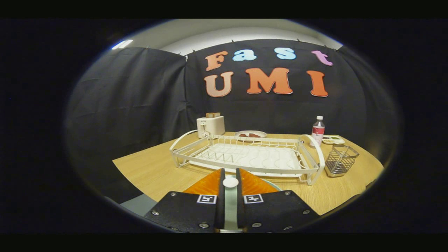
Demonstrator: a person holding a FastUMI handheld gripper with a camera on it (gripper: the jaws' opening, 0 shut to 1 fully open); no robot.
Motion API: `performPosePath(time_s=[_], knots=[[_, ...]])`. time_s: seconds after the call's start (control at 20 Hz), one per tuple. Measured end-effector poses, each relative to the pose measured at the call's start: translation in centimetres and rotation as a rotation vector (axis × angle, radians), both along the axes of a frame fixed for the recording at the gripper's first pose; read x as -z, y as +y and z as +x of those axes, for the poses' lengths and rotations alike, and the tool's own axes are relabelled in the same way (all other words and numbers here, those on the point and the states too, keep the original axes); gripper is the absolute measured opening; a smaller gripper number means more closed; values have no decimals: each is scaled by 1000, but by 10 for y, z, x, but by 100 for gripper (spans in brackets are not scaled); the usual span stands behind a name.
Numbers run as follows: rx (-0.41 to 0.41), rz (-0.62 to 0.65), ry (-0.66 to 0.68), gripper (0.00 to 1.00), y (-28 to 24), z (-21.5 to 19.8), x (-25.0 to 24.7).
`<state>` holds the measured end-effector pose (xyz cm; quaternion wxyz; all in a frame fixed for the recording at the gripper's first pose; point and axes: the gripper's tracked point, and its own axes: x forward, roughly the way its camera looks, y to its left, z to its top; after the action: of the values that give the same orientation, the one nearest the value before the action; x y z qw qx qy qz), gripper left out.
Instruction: Take the plate from the dish rack, then take the spoon from the basket and place it into the plate.
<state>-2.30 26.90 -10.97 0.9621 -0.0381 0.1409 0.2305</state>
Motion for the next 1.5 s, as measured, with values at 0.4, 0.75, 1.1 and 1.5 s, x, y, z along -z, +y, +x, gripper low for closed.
performPosePath(time_s=[0.4, 0.75, 1.1, 1.5], knots=[[91, 25, 20, 44, -37, 12, -4], [206, 10, -34, 91, -113, 27, -36], [361, -23, -106, 97, -214, 38, -73], [480, -6, -149, 97, -276, 33, -94]])
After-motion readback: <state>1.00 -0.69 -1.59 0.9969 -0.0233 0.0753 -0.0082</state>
